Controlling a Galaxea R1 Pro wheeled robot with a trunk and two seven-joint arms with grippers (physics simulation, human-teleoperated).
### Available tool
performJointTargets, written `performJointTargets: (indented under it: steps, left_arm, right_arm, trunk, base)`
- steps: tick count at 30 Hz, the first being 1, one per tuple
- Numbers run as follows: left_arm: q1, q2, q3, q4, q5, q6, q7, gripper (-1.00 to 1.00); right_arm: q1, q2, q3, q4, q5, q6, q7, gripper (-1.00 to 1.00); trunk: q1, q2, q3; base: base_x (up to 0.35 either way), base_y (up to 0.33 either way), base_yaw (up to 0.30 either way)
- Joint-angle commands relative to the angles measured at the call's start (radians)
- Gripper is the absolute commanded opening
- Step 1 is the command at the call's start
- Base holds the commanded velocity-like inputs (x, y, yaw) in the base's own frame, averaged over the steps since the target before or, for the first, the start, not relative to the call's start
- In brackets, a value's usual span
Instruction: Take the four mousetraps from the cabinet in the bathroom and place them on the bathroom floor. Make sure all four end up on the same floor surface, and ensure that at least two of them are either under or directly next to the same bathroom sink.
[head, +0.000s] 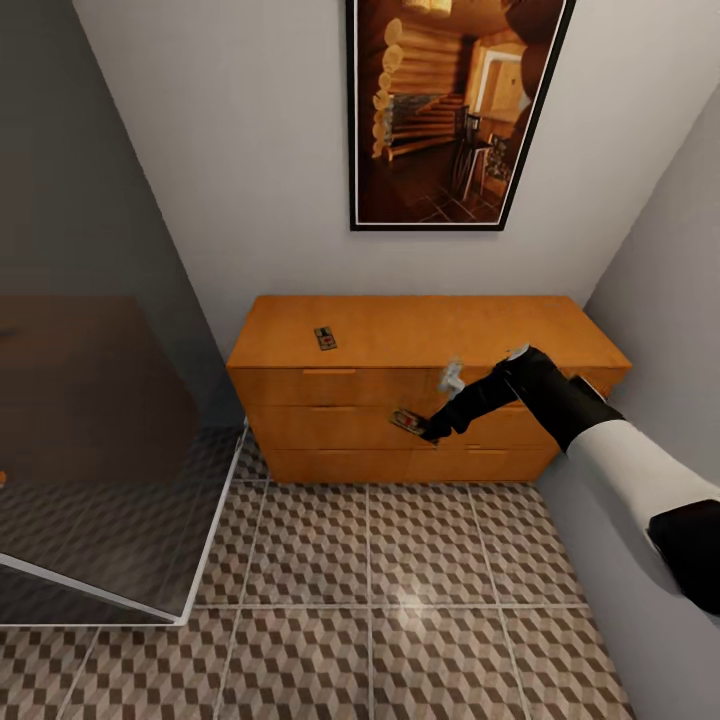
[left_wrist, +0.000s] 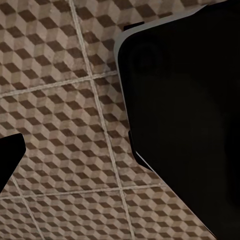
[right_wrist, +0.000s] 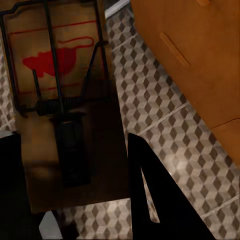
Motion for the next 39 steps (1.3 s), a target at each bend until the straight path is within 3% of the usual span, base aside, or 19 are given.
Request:
performJointTargets:
  steps: [1, 7, 12, 16, 21, 22, 23, 27, 30, 36, 39]
  left_arm:
    - [-0.002, -0.001, -0.008, 0.005, 0.004, -0.007, 0.004, 1.0]
    - [-0.002, -0.001, -0.008, 0.005, 0.004, -0.007, 0.004, 1.0]
    - [-0.002, -0.001, -0.008, 0.005, 0.004, -0.007, 0.004, 1.0]
    - [-0.002, -0.001, -0.008, 0.005, 0.004, -0.007, 0.004, 1.0]
    - [-0.002, -0.001, -0.008, 0.005, 0.004, -0.007, 0.004, 1.0]
    - [-0.002, -0.001, -0.008, 0.005, 0.004, -0.007, 0.004, 1.0]
    - [-0.002, -0.001, -0.008, 0.005, 0.004, -0.007, 0.004, 1.0]
    - [-0.002, -0.001, -0.008, 0.005, 0.004, -0.007, 0.004, 1.0]
    - [-0.002, -0.001, -0.008, 0.005, 0.004, -0.007, 0.004, 1.0]
    - [-0.002, -0.002, -0.008, 0.005, 0.004, -0.007, 0.004, 1.0]
    - [-0.002, -0.002, -0.008, 0.005, 0.004, -0.007, 0.004, 1.0]
  right_arm:
    - [0.006, 0.004, 0.002, 0.025, 0.0, -0.017, 0.002, -1.0]
    - [0.084, 0.062, 0.002, 0.235, 0.002, -0.246, -0.048, -1.0]
    - [0.209, 0.119, 0.002, 0.483, 0.008, -0.54, -0.196, -1.0]
    - [0.333, 0.145, 0.002, 0.585, 0.041, -0.728, -0.325, -1.0]
    - [0.503, 0.152, 0.001, 0.621, 0.121, -0.844, -0.495, -1.0]
    - [0.541, 0.151, 0.001, 0.624, 0.132, -0.867, -0.541, -1.0]
    - [0.624, 0.147, 0.001, 0.63, 0.143, -0.924, -0.645, -1.0]
    - [0.773, 0.128, 0.0, 0.634, 0.148, -1.047, -0.845, -1.0]
    - [0.848, 0.12, 0.0, 0.635, 0.147, -1.101, -0.955, -1.0]
    - [0.961, 0.126, -0.004, 0.635, 0.117, -1.188, -1.199, -1.0]
    - [0.976, 0.153, -0.011, 0.632, 0.019, -1.202, -1.299, -1.0]
  trunk:
    - [0.0, -0.002, -0.002]
    - [0.0, -0.002, -0.002]
    - [0.0, -0.002, -0.002]
    - [0.0, -0.002, -0.002]
    - [0.0, -0.002, -0.002]
    - [0.0, -0.002, -0.002]
    - [0.0, -0.002, -0.002]
    - [0.0, -0.002, -0.002]
    - [0.0, -0.002, -0.002]
    - [0.0, -0.002, -0.002]
    - [0.0, -0.002, -0.002]
  base:
    - [0.0, 0.0, 0.0]
    - [0.0, 0.0, 0.0]
    - [0.0, 0.0, 0.0]
    - [0.0, 0.0, 0.0]
    - [0.0, 0.0, 0.0]
    - [0.0, 0.0, 0.0]
    - [0.0, 0.0, 0.0]
    - [0.0, 0.0, 0.0]
    - [0.0, 0.0, 0.0]
    - [0.0, 0.0, 0.0]
    - [0.0, 0.0, 0.0]
